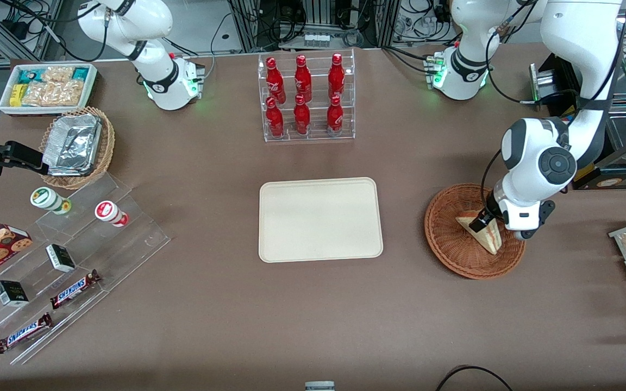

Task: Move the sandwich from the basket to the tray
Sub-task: 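Close the left gripper on the sandwich and lift it from the basket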

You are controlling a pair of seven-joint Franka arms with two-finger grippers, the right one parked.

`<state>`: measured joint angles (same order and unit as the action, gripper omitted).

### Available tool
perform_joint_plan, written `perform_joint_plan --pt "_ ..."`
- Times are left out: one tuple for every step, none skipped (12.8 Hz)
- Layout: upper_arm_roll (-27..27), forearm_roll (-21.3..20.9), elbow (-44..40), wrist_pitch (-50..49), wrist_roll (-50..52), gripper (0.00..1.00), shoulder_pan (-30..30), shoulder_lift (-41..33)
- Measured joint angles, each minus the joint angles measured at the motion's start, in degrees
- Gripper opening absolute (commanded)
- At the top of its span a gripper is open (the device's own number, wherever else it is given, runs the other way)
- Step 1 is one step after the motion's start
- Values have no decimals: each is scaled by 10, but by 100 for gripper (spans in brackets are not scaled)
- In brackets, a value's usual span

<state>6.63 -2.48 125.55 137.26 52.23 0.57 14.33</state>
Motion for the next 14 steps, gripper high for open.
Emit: perform_joint_plan --pt "-1 -1 0 5 -1 100 0 4" --pt "-2 -2 0 9 -2 100 1 9" --pt "-2 -2 0 11 -2 86 1 13" --pt "-2 -3 -1 13 -2 49 1 18" --pt "-2 -3 -2 15 -3 15 1 21" --pt "-2 -3 -3 15 -3 0 1 23" --pt "-2 -4 -3 15 -3 0 1 24" --pt "-2 -4 -3 14 -3 0 1 24" --pt "-2 -4 -4 14 -3 0 1 24" --pt "-2 -4 -6 12 -3 0 1 24" --pt "-2 -4 -13 2 -3 0 1 23" --pt "-2 -4 -28 -24 -3 0 1 23" --pt "-2 -4 -49 -59 -5 0 1 22" --pt "-1 -4 -72 -94 -10 0 0 21"
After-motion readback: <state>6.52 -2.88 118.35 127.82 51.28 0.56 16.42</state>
